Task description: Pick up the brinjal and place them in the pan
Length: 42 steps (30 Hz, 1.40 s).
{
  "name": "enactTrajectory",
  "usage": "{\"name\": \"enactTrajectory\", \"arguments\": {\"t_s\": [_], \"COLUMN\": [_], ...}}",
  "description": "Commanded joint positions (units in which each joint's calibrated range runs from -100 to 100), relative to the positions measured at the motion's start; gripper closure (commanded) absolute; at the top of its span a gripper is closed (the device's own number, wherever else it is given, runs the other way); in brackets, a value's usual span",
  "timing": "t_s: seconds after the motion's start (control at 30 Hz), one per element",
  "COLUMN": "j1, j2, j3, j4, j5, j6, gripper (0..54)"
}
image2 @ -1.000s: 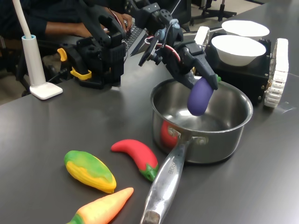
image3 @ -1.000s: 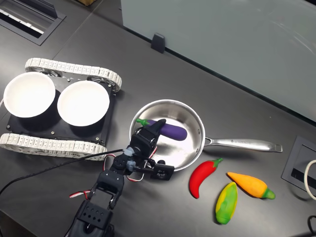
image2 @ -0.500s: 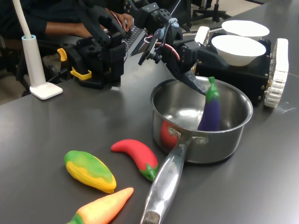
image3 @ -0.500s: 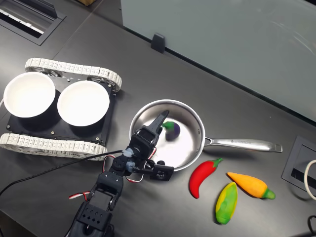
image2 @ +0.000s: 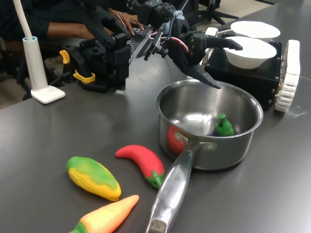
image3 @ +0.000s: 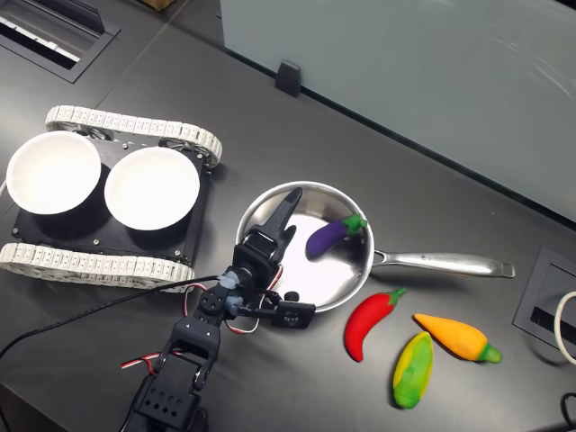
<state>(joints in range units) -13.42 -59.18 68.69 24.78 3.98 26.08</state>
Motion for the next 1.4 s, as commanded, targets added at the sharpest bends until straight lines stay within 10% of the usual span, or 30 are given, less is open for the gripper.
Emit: {"name": "enactTrajectory", "arguments": {"t_s": [0.0,0.27,0.8,1.37], "j1": [-0.7,-0.9,0.9,5.2], "j2": [-4.0,-6.3,-15.7,-24.0], "j3": [-2.7,-3.6,-8.4,-19.5], "j4": [-2.6,-2.4,1.0,18.9], "j5": [2.2,4.6,3.6,0.9], "j6": [0.4,0.5,0.5,-3.0], "gripper": [28.6,53.5,53.5,53.5]}}
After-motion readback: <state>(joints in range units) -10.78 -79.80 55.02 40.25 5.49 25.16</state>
